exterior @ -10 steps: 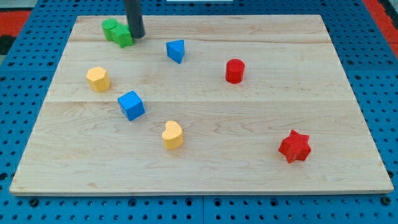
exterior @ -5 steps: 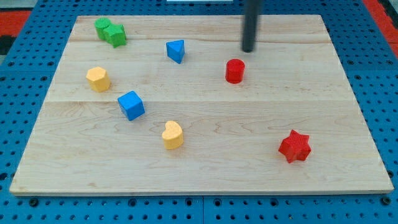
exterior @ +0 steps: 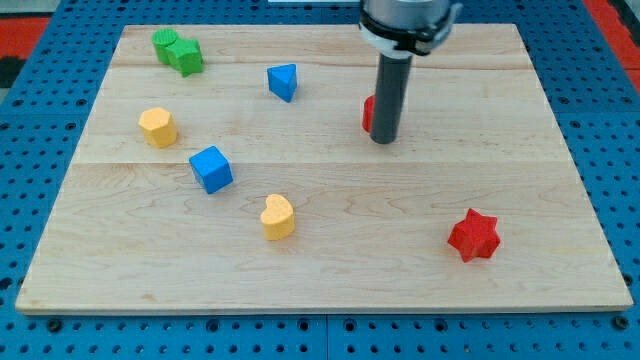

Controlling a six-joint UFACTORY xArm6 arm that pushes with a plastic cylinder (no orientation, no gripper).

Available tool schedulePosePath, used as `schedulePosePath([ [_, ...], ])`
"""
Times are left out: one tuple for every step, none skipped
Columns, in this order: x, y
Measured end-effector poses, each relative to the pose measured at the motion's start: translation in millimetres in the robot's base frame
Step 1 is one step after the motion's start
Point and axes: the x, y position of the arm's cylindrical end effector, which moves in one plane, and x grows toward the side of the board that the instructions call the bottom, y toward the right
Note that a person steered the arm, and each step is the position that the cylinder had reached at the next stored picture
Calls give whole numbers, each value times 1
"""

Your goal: Push the red circle to the top center

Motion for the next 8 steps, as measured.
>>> schedulePosePath([
  [-17, -13],
  [-30, -10],
  [-50, 23],
  [-62, 41],
  [-85, 35],
  [-106, 28],
  [-130, 25],
  [-152, 32],
])
